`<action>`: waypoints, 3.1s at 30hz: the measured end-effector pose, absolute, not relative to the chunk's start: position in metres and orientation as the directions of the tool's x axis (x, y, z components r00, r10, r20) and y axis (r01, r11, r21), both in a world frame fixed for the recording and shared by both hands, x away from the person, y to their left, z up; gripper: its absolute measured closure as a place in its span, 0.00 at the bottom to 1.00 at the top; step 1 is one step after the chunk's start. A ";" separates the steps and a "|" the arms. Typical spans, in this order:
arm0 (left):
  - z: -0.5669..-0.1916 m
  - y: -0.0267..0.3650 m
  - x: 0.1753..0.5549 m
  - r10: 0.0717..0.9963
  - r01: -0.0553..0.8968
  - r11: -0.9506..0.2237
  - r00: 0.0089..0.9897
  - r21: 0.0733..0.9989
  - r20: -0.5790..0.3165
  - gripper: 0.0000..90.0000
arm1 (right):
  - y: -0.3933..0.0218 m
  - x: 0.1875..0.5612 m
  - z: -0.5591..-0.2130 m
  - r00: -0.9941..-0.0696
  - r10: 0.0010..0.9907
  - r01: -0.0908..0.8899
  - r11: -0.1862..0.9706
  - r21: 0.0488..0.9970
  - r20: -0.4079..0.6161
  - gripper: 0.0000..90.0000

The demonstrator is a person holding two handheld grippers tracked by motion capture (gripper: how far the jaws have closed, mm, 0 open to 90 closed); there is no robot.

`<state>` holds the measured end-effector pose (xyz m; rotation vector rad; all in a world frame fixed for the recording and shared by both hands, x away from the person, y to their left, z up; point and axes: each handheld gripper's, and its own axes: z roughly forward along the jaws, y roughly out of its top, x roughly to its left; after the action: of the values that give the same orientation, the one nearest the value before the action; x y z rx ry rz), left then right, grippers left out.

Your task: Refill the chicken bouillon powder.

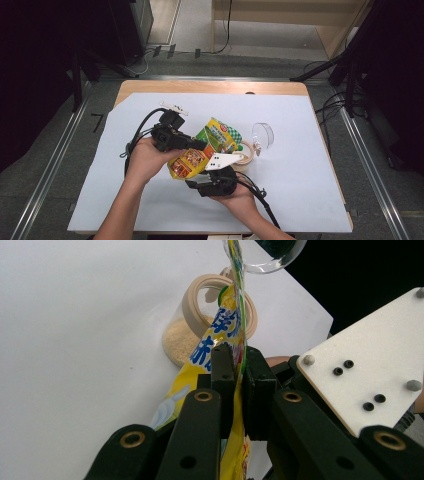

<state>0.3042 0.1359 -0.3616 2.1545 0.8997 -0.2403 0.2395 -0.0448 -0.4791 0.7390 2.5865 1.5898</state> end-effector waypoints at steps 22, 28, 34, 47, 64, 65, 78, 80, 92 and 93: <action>-0.372 0.130 0.304 0.509 0.670 -0.434 0.734 0.602 -0.450 0.94 | -0.044 0.241 -0.487 -0.896 0.409 0.357 0.433 0.828 0.172 0.57; -0.372 0.129 0.302 0.501 0.662 -0.447 0.742 0.602 -0.445 0.97 | -0.044 0.241 -0.488 -0.898 0.407 0.353 0.438 0.827 0.167 0.56; -0.372 0.134 0.302 0.482 0.641 -0.468 0.762 0.608 -0.433 0.99 | -0.044 0.240 -0.487 -0.902 0.398 0.347 0.441 0.828 0.166 0.57; -0.367 0.156 0.304 0.473 0.658 -0.413 0.745 0.629 -0.470 0.98 | -0.048 0.239 -0.481 -0.903 0.397 0.331 0.400 0.855 0.164 0.55; -0.367 0.192 0.311 0.523 0.686 -0.298 0.699 0.664 -0.488 0.99 | -0.051 0.240 -0.478 -0.901 0.380 0.352 0.362 0.863 0.209 0.58; -0.370 0.194 0.312 0.519 0.690 -0.293 0.696 0.662 -0.496 1.00 | -0.050 0.240 -0.478 -0.901 0.379 0.353 0.360 0.864 0.210 0.58; -0.378 0.215 0.324 0.547 0.709 -0.195 0.652 0.678 -0.525 1.00 | -0.049 0.239 -0.484 -0.899 0.381 0.366 0.386 0.847 0.215 0.54; -0.379 0.218 0.327 0.551 0.703 -0.180 0.651 0.688 -0.521 1.00 | -0.050 0.239 -0.485 -0.898 0.385 0.366 0.385 0.847 0.213 0.54; -0.384 0.230 0.340 0.599 0.682 -0.121 0.629 0.721 -0.495 1.00 | -0.058 0.240 -0.488 -0.883 0.413 0.388 0.377 0.841 0.222 0.54; -0.384 0.231 0.339 0.604 0.683 -0.123 0.628 0.720 -0.492 1.00 | -0.059 0.240 -0.488 -0.883 0.414 0.388 0.376 0.842 0.223 0.54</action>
<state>0.3393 0.2310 -0.3837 1.8065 1.0373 -0.0946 0.2397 -0.0588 -0.4880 0.7533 2.5846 1.5699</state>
